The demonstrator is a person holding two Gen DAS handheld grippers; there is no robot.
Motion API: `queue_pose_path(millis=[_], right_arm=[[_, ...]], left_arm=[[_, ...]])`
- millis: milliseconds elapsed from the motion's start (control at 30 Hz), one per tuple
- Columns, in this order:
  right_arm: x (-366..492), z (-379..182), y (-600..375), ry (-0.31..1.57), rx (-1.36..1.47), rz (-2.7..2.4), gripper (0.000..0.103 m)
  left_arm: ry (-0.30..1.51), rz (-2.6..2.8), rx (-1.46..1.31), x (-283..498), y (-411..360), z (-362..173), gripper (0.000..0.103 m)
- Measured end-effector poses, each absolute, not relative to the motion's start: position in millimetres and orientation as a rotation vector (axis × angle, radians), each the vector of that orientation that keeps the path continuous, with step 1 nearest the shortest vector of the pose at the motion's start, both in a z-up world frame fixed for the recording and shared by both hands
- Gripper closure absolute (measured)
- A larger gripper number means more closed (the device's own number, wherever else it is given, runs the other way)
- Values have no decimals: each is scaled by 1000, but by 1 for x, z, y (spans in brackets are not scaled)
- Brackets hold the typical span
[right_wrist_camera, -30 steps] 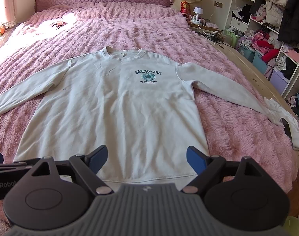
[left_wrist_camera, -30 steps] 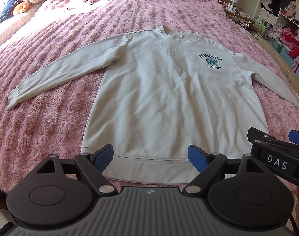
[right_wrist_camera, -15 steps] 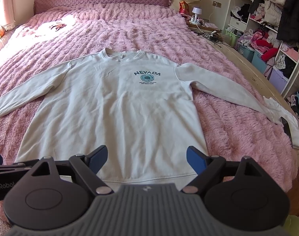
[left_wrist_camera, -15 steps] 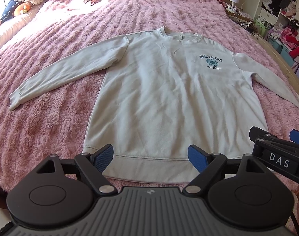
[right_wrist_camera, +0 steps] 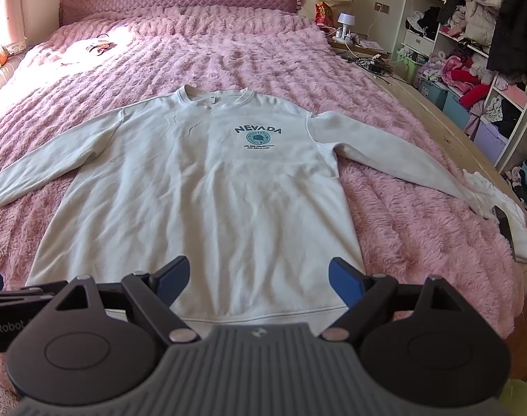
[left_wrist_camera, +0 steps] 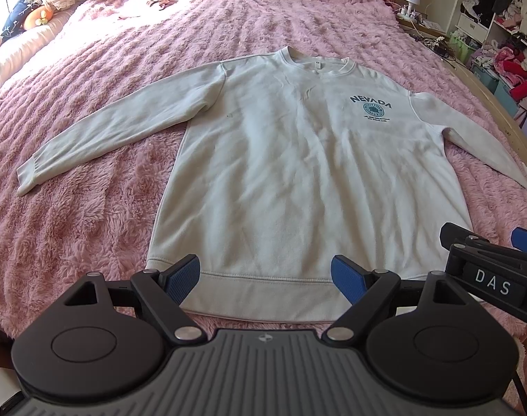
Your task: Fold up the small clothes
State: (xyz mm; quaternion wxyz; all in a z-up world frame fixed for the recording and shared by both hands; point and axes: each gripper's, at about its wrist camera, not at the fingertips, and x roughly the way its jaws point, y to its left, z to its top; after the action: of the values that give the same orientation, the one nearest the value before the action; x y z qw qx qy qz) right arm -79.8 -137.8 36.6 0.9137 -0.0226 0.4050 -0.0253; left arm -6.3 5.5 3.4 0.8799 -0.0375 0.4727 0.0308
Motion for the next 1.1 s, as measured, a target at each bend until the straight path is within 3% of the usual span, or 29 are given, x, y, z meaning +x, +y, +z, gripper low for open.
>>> queue_pose_path(millis=[1100], right_arm=[[-71, 19, -154, 802, -53, -95, 20]], left_arm=[[1023, 11, -77, 11, -9, -10, 3]])
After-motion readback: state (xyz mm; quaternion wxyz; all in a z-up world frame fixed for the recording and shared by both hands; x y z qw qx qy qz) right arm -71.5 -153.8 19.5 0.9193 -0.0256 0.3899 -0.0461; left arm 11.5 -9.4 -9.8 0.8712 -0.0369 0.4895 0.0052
